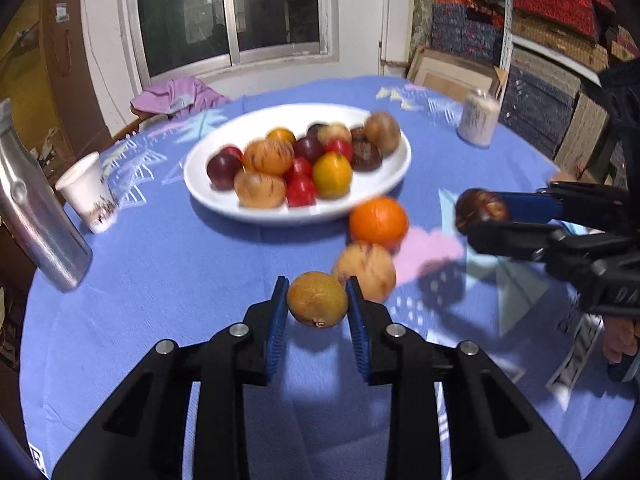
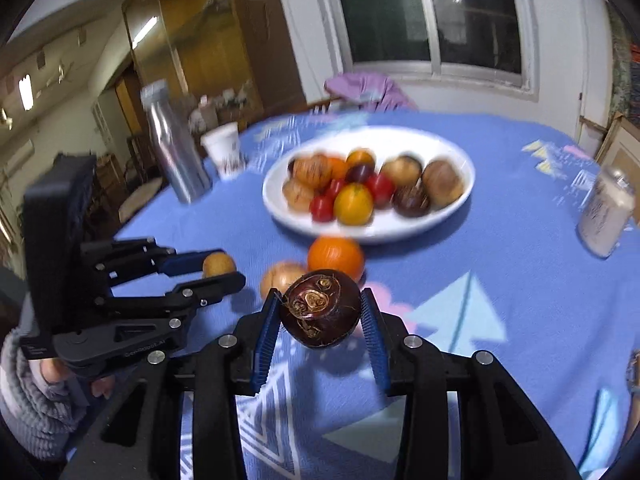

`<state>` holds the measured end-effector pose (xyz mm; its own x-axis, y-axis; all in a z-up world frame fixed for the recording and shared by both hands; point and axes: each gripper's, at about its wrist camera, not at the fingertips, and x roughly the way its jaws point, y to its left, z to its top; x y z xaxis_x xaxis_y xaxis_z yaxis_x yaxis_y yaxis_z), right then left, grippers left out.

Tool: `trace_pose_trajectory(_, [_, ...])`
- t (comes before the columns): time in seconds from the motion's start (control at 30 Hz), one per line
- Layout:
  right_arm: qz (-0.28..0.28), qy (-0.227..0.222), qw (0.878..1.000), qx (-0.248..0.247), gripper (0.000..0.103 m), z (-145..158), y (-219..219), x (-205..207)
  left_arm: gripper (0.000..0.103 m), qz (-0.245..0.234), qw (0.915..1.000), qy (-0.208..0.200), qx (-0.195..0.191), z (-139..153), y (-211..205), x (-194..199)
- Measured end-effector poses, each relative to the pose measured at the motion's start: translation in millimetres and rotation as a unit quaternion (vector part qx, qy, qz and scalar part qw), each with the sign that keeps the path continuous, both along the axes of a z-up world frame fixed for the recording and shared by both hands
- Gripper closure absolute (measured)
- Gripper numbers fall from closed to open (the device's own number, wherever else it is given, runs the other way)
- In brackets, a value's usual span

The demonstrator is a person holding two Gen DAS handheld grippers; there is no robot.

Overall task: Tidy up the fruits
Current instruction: 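Lower the citrus and mangosteen onto the plate and open both tools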

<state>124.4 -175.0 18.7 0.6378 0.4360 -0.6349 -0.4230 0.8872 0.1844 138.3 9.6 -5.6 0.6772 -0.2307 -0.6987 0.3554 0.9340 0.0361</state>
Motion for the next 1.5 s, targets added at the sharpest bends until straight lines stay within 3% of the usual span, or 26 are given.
trace_pose_trajectory(0.2, [-0.051,-0.025,0.998,0.041,0.062,48.1,-27.6,45.8,0.075,0.026,0.9983,-0.045,-0.026,54.2,-1.8,49.4])
trace_pose_trajectory(0.33, [-0.066,-0.013,0.996,0.063,0.062,52.5,-25.7,88.1,0.075,0.041,0.9973,-0.049,-0.037,68.9,-8.8,96.2])
trace_pose_trajectory(0.6, [-0.056,0.028,0.997,0.036,0.062,11.7,3.4,153.2,0.075,0.078,0.9961,0.015,-0.039,35.1,-6.9,203.9])
trace_pose_trajectory(0.87, [-0.063,0.024,0.997,-0.021,0.061,-3.4,21.9,199.0,0.072,0.091,0.9932,0.055,-0.048,-3.5,-4.6,254.5])
trace_pose_trajectory(0.97, [-0.072,0.030,0.997,-0.015,0.055,-10.4,19.1,205.9,0.039,0.092,0.9940,0.045,-0.037,-6.6,-8.1,254.2])
trace_pose_trajectory(1.0, [-0.077,0.031,0.997,-0.002,0.055,-10.0,13.9,203.6,0.033,0.092,0.9943,0.039,-0.035,-5.4,-8.0,251.6])
trace_pose_trajectory(1.1, [-0.081,0.025,0.996,0.030,0.051,1.6,0.1,194.4,0.031,0.094,0.9939,0.029,-0.051,4.1,-0.9,237.4])
trace_pose_trajectory(1.13, [-0.084,0.019,0.996,0.038,0.045,7.1,-3.9,189.0,0.030,0.097,0.9934,0.026,-0.057,8.5,1.8,230.4])
trace_pose_trajectory(1.2, [-0.084,0.009,0.995,0.047,0.040,17.7,-9.6,176.3,0.021,0.106,0.9920,0.010,-0.068,19.4,11.9,212.2])
trace_pose_trajectory(1.3, [-0.079,0.005,0.996,0.042,0.036,28.8,-13.9,151.5,0.011,0.122,0.9899,-0.020,-0.070,34.1,26.1,176.6])
trace_pose_trajectory(1.5, [-0.082,0.005,0.996,0.028,0.026,31.9,-24.0,95.5,0.007,0.123,0.9891,-0.038,-0.072,37.3,38.9,88.0])
